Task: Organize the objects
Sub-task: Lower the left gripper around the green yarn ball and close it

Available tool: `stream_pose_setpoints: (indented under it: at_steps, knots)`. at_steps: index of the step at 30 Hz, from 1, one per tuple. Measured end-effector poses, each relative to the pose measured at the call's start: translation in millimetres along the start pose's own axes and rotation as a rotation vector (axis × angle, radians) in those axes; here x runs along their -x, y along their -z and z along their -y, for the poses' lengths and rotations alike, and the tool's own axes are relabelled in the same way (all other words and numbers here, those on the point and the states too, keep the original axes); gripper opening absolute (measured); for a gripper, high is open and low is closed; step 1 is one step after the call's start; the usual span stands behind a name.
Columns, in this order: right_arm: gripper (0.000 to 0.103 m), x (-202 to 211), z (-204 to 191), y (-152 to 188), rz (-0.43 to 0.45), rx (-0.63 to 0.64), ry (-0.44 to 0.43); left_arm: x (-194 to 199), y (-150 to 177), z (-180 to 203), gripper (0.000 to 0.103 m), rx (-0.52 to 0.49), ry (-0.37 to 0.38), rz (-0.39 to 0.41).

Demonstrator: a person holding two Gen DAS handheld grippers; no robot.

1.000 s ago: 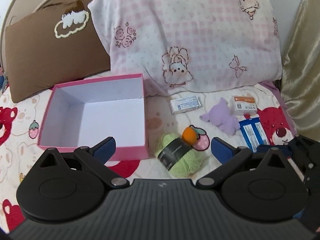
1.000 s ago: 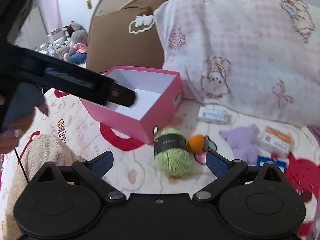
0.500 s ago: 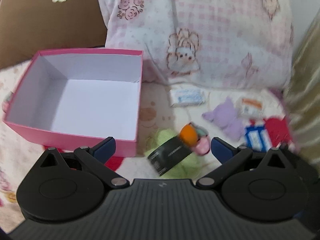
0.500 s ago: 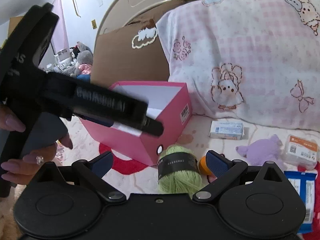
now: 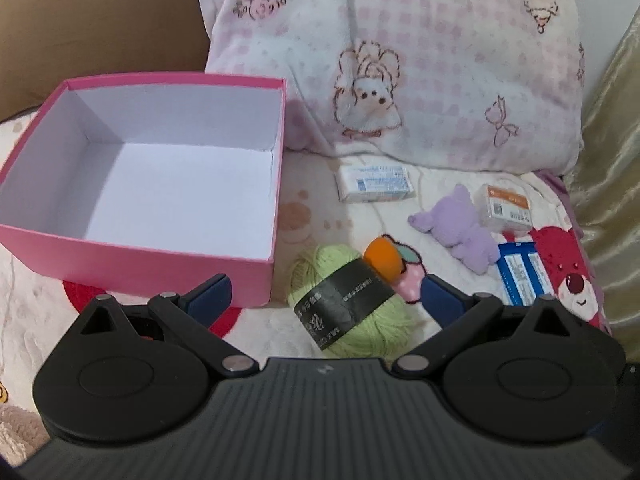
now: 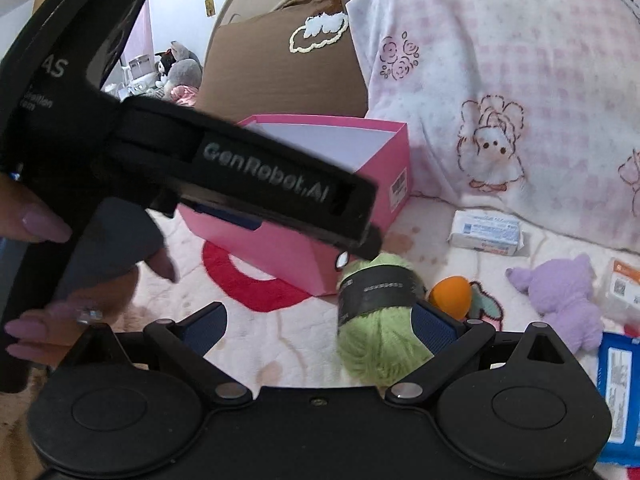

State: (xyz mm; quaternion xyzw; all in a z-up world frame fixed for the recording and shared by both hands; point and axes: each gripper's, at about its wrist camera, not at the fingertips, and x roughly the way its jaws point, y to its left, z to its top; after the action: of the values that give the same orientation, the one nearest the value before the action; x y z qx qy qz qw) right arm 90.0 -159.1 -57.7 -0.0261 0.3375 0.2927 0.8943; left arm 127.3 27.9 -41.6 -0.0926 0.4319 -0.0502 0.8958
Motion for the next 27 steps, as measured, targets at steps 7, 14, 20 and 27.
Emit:
stream_pose_setpoints:
  at_steps: [7,14,20,27]
  knots:
    - [0.096,-23,-1,5,-0.049,0.096,0.093,-23,6,-4,0.096,0.005,0.013,-0.025]
    - [0.096,-35,8,6,-0.095,0.022,0.12,-42,11,-12,0.094,0.142,0.071,-0.047]
    - [0.093,-45,18,7,-0.138,-0.027,0.153,-57,19,-17,0.085,0.173,0.084,-0.089]
    - [0.089,-57,27,11,-0.18,-0.038,0.182,-67,21,-24,0.075,0.227,0.096,-0.076]
